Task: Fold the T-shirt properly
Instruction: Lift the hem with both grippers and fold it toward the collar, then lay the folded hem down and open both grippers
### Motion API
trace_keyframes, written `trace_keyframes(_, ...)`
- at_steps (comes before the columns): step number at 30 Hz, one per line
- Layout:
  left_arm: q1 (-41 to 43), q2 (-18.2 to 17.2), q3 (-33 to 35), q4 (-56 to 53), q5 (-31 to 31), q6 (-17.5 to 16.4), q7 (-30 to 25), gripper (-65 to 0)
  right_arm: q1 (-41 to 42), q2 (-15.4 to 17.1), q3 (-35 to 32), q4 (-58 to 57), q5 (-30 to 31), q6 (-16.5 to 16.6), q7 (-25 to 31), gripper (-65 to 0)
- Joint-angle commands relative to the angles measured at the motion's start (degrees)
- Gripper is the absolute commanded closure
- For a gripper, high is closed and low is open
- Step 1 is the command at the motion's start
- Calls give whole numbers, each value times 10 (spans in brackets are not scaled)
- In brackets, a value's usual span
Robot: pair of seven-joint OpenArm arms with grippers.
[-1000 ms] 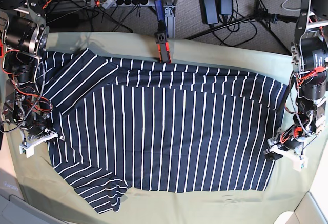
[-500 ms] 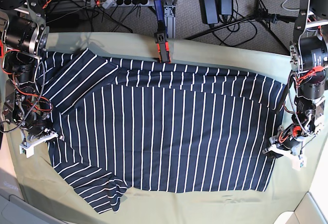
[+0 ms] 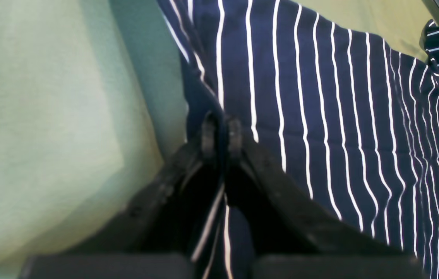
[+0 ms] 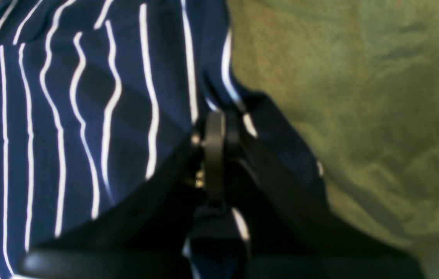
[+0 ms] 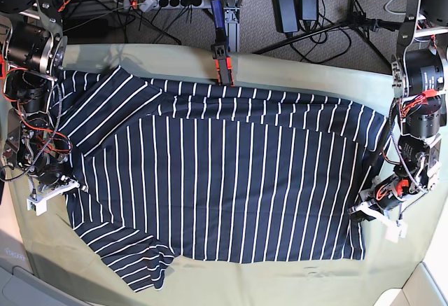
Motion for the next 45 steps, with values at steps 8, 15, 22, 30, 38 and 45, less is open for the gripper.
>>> trace_keyframes(8,-20,-11,-1,10,-8,-16,-10,0,13,10,1,9,3,6,-8,0)
trace_keyframes(15,-17,-50,-1,11,-20,-53,10,0,12,22,1,24,5,6,-83,0)
trace_keyframes(22,-12,-99,-1,13,-179,-53,88,0,0,71,1,52,91,32,-128,0)
trace_keyframes(30,-12,-129,-1,13,-314,-53,214,0,0,92,1,62,140,37,-178,0)
trace_keyframes(38,11,-144,-1,13,-377,-53,274,0,-39,108,1,83,179,40,-202,0)
trace_keyframes(45,48,-144,-1,14,-398,-53,293,0,-104,110,1,137,185,41,-201,0)
